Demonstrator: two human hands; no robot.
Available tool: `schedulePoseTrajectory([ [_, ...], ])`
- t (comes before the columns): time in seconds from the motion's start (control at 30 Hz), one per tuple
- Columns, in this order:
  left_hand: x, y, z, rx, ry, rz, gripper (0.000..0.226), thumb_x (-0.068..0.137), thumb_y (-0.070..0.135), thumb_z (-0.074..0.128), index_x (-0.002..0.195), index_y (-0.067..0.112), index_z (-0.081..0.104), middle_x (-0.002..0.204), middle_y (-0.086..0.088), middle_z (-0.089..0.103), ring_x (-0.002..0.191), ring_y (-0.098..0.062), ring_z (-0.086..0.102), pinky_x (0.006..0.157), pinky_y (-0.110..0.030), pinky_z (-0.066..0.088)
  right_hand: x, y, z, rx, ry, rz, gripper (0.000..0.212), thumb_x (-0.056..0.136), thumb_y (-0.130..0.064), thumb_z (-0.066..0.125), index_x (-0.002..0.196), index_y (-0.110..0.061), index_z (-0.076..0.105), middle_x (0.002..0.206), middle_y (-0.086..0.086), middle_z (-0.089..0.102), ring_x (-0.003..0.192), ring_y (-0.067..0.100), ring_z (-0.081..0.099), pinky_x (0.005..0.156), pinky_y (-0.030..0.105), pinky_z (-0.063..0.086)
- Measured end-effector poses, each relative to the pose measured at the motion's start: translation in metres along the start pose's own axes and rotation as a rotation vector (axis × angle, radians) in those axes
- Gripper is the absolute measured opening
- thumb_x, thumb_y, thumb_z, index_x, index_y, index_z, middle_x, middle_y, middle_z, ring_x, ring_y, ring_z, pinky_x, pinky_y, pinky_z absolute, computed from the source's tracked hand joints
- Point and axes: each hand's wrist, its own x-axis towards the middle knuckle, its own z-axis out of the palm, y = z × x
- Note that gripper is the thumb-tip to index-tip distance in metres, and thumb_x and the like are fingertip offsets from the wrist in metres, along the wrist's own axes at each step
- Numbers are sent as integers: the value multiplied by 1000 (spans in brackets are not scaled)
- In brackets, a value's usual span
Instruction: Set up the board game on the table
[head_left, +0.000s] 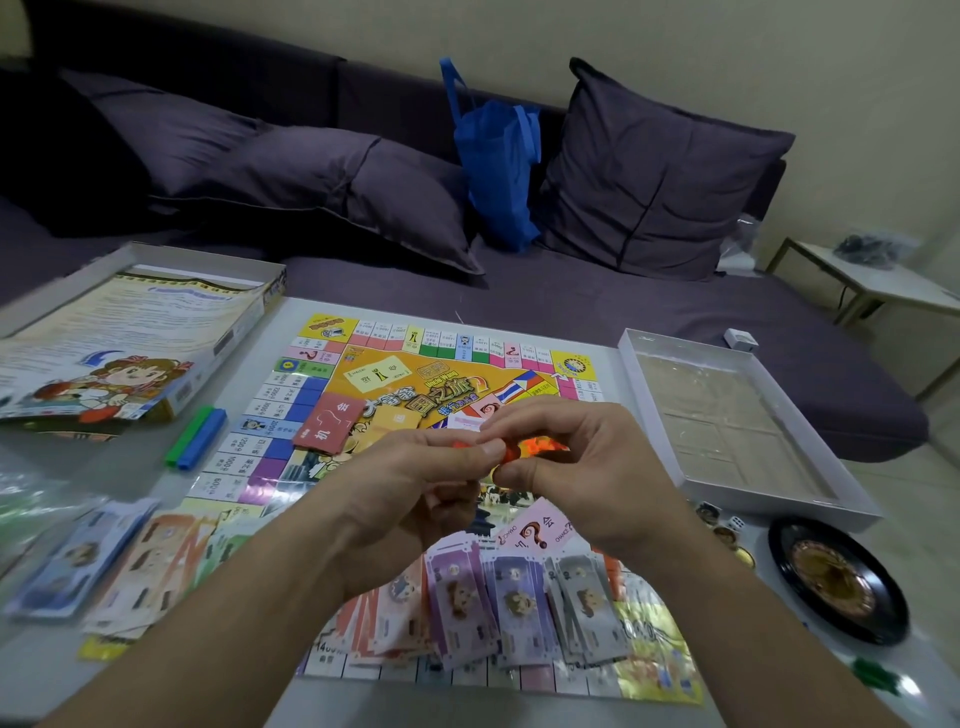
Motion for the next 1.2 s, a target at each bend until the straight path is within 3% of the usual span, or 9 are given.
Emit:
schedulePoseTrajectory([
  [0.27, -1, 2, 2, 9, -44, 8, 18, 83, 13, 74, 93, -2, 73, 67, -3, 38, 61, -13, 31, 54, -23, 28, 1, -2, -5, 2, 45, -5, 26, 77, 2, 85, 95, -17, 83, 100, -4, 76, 104, 24, 71, 84, 55, 61],
  [0.63, 0, 1, 3, 3, -2, 16, 20, 80, 13, 77, 94, -1, 76, 72, -7, 39, 61, -13, 33, 55, -26, 26, 1, -3, -4, -55, 58, -14, 26, 85, 6, 78, 100, -14, 82, 100, -5, 74, 102, 21, 70, 81, 48, 63],
  [0.8, 0, 3, 4, -28, 26, 28, 24, 81, 15, 77, 99, -2, 75, 72, -4, 46, 61, -12, 35, 54, -24, 28, -1, -2, 0, -61, 111, -29, 24, 89, -2, 79, 106, -18, 81, 101, -6, 76, 99, 21, 71, 78, 47, 63],
  [1.03, -1, 6, 6, -158, 26, 9, 38, 88, 7, 56, 117, -10, 72, 84, -9, 55, 67, -13, 44, 61, -29, 35, 1, -5, 2, -11, 303, -2, 21, 92, -5, 77, 100, -24, 78, 93, -5, 79, 90, 17, 76, 73, 39, 64],
  [1.1, -1, 5, 6, -178, 28, -2, 36, 97, 4, 46, 122, -11, 68, 86, -11, 56, 68, -15, 47, 63, -31, 37, 1, -6, -1, -19, 301, -11, 20, 91, -5, 78, 96, -25, 79, 92, -6, 79, 90, 16, 76, 73, 33, 60],
  [1.2, 0, 5, 5, -142, 31, 16, 31, 102, 2, 46, 122, -9, 67, 88, -13, 60, 70, -16, 53, 61, -29, 45, 0, -6, 1, -37, 241, 0, 20, 91, -8, 78, 97, -27, 81, 94, -7, 79, 93, 17, 75, 80, 38, 62],
])
